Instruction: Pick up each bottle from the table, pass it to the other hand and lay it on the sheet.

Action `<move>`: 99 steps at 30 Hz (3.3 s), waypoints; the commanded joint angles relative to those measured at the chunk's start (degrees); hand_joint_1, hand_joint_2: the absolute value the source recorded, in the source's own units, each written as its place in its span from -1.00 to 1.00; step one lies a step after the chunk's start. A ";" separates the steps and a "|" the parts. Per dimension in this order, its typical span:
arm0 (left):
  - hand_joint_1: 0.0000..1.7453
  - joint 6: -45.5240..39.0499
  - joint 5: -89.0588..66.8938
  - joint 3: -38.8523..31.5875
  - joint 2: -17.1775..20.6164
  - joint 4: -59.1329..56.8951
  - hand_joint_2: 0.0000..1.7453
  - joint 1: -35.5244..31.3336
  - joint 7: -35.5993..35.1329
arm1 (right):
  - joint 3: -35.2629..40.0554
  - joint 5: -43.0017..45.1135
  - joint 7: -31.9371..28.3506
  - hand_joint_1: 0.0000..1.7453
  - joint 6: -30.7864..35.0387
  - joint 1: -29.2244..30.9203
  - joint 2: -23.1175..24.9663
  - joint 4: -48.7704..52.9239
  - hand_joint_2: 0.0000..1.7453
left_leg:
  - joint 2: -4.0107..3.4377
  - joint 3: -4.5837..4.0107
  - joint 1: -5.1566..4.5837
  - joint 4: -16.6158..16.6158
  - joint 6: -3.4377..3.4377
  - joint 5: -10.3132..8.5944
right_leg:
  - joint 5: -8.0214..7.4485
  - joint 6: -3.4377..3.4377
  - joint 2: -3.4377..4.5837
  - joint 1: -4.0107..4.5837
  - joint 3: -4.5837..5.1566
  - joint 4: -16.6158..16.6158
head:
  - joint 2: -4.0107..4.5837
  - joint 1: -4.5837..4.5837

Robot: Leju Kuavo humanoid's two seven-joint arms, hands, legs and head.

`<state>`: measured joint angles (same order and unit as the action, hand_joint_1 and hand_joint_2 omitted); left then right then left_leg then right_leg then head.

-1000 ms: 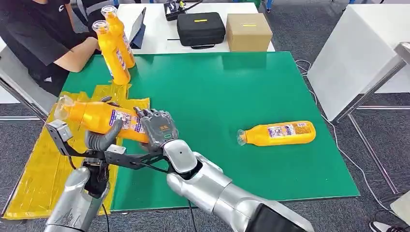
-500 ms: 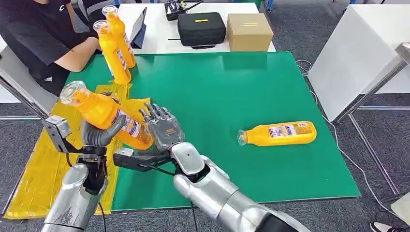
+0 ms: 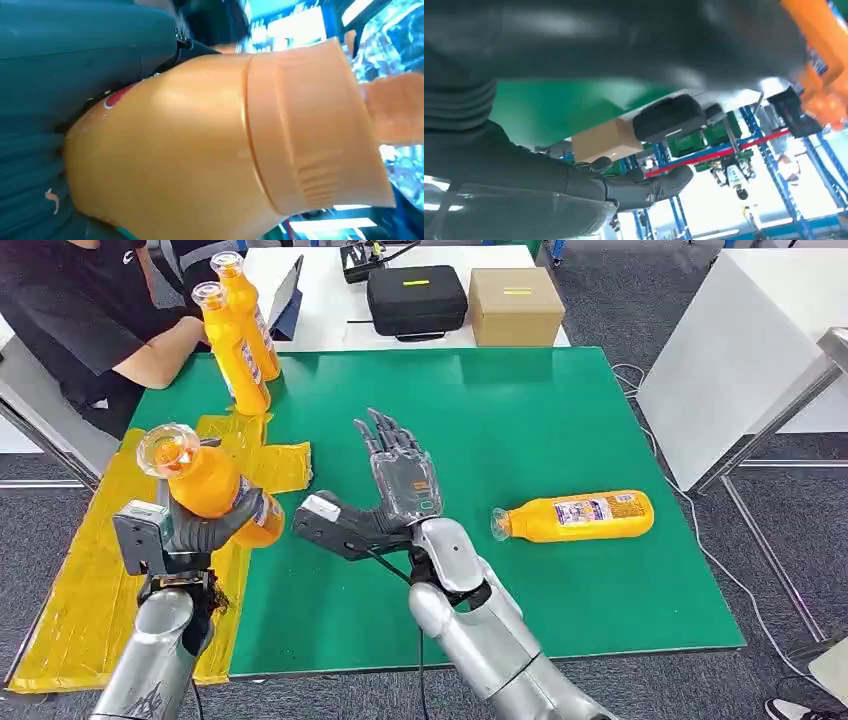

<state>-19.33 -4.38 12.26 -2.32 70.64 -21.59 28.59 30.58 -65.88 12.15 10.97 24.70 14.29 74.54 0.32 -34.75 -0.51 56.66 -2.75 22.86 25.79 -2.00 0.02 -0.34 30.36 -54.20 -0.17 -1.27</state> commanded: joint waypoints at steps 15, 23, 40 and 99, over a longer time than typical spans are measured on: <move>1.00 -3.31 -5.46 -0.84 0.30 -10.94 1.00 -7.22 -0.48 | -4.02 -0.37 -0.15 -1.00 -1.57 -1.45 -3.27 7.97 -1.00 | 0.02 0.12 0.05 0.01 0.12 0.05 | 0.05 0.04 -0.06 0.06 -0.17 0.03 | 0.00 0.02; 1.00 -19.10 -22.24 1.48 -0.46 -19.89 1.00 -11.41 0.17 | -6.36 -0.91 -0.09 -1.00 -2.08 -1.97 -3.67 10.56 -1.00 | 0.09 0.07 0.04 0.00 0.10 0.02 | 0.04 0.02 -0.13 0.05 -0.15 0.03 | -0.02 0.00; 1.00 -20.67 -65.33 -8.38 -7.82 -31.30 1.00 -9.91 -8.82 | -5.98 -2.51 -0.57 -1.00 -4.77 -3.80 -2.93 11.05 -1.00 | 0.00 0.17 -0.01 -0.02 0.14 0.07 | 0.06 0.04 -0.06 0.02 -0.23 0.05 | 0.00 0.00; -1.00 -20.67 -85.62 16.67 -1.48 -47.06 -1.00 -13.97 -33.59 | 1.43 0.20 -1.97 -1.00 -7.55 -7.22 -10.74 15.75 -1.00 | -0.11 0.43 0.03 0.02 0.26 0.22 | 0.16 0.08 0.09 0.05 -0.49 0.02 | 0.00 0.02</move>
<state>-40.15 -89.46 28.65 -4.90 30.36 -32.13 -5.38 29.75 -66.53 10.86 3.76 13.65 5.22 94.90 0.34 -34.77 -0.56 56.66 -2.76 22.86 25.78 -2.02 0.01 -0.35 30.32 -54.23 -0.17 -1.25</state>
